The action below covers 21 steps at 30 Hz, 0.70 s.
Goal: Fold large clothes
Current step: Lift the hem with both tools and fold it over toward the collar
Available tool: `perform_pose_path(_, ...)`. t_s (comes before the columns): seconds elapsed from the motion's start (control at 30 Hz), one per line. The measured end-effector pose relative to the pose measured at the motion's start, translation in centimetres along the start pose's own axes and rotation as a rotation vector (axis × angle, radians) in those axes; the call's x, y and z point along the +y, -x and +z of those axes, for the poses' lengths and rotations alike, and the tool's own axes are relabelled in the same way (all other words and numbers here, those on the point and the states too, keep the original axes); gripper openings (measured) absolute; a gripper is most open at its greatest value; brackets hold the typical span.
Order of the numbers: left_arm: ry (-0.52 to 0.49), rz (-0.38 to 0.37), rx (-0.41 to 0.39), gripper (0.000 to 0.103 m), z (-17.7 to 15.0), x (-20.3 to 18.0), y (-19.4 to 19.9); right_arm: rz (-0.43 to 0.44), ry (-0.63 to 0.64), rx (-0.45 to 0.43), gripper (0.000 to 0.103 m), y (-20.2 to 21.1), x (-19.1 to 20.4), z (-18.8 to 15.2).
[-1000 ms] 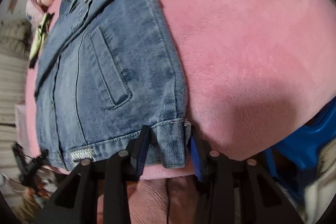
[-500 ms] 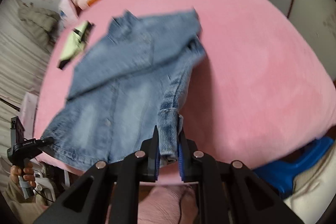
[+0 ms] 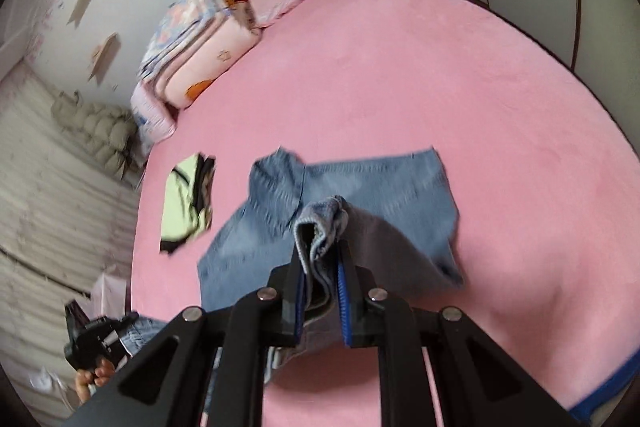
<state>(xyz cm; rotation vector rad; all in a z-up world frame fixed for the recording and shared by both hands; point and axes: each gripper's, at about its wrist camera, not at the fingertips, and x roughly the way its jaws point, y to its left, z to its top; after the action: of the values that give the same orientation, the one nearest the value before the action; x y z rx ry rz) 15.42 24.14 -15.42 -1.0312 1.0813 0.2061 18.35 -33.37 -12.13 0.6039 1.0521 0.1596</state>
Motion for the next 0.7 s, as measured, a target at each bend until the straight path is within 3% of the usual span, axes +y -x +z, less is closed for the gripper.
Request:
perform_pose_path(0.13,0.028,0.083,-0.002,0.019,3.6,-1.4,-6.5,-0.035,-0.076,0.060,0.015,-7.4,-1.5,4.4)
perform_pose_path(0.17,0.020,0.106,-0.001,0.038,4.5,-1.8,-8.3,-0.065,-0.087,0.077,0.021,-9.3,-1.9,5.1)
perform_pose_path(0.2,0.003,0.119,0.004,0.069,5.4,-2.0,-10.2,-0.104,-0.090,0.084,0.024,-11.3,-2.3,5.8)
perform_pose_path(0.23,-0.004,0.141,0.010,0.081,5.8,-2.0,-11.5,-0.139,-0.086,0.080,0.031,-13.0,-2.7,6.5)
perform_pose_path(0.27,-0.006,0.172,0.004,0.087,6.3,-1.8,-12.5,-0.148,-0.080,0.084,0.035,-14.2,-3.0,6.9)
perform_pose_path(0.43,-0.074,0.223,-0.026,0.087,7.8,-1.4,-15.0,-0.167,0.005,0.155,0.039,-19.0,-4.3,8.1)
perform_pose_path(0.7,-0.527,0.349,-0.031,0.087,5.8,-4.2,-18.6,-0.214,0.220,0.250,0.040,-23.2,-6.1,6.9)
